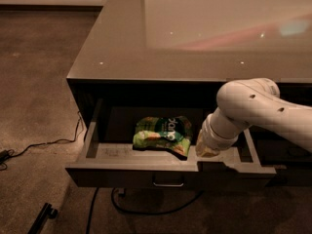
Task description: Open top drawer
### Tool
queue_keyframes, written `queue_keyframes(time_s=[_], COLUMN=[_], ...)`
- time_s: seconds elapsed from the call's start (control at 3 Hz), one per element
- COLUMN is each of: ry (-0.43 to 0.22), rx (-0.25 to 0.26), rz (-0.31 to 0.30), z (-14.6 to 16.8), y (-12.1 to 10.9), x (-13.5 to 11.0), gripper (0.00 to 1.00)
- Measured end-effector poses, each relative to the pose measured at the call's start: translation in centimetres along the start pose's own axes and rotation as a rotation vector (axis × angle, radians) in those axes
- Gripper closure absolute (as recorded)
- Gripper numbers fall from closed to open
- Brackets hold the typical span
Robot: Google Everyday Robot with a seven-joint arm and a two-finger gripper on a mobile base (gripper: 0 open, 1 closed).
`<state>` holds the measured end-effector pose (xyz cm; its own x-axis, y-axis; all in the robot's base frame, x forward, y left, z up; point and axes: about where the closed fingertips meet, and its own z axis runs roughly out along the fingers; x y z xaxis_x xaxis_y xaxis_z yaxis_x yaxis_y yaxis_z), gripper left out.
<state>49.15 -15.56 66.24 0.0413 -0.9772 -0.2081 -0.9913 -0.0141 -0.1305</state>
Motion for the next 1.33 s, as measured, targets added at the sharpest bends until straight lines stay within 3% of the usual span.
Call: queue_keyframes(time_s=[0.67, 1.33], ry=[-0.002, 0.038], rx=[-0.050, -0.062], rz=[0.004, -0.012], z=[2.1, 1.5], y=[1.9, 6.2], x=[0.0, -0.1], gripper=[1.00, 1.00])
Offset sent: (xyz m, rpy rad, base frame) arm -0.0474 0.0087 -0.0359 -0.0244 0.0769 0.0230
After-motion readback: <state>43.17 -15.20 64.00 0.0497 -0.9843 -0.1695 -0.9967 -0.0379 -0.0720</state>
